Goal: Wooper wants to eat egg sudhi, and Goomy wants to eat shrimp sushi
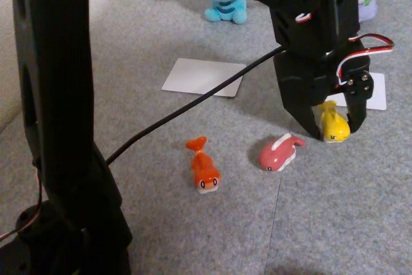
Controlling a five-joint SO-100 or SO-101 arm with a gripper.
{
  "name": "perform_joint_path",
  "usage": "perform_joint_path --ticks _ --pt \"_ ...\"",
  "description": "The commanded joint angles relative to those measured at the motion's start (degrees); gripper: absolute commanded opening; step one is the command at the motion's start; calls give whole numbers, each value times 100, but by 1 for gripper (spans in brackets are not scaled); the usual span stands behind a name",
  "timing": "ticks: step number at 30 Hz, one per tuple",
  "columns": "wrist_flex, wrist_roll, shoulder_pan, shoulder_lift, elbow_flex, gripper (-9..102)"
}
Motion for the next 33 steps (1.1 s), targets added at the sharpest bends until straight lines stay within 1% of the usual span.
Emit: perform_joint_path --ticks 1,6,9,13,16,21,24,27,33 --pt "105 193 -141 35 -290 4" --pt "413 466 -360 167 -325 2" --pt "809 782 -624 571 -325 2" --pt "1380 1450 -1441 1468 -325 2" --pt "1591 2074 -2206 1986 -325 2" --pt "1450 3322 -3322 1969 -316 2" --pt "1204 3876 -3718 1644 -316 2" --pt "888 4052 -3788 1257 -316 2" --pt "483 3990 -3472 642 -316 3"
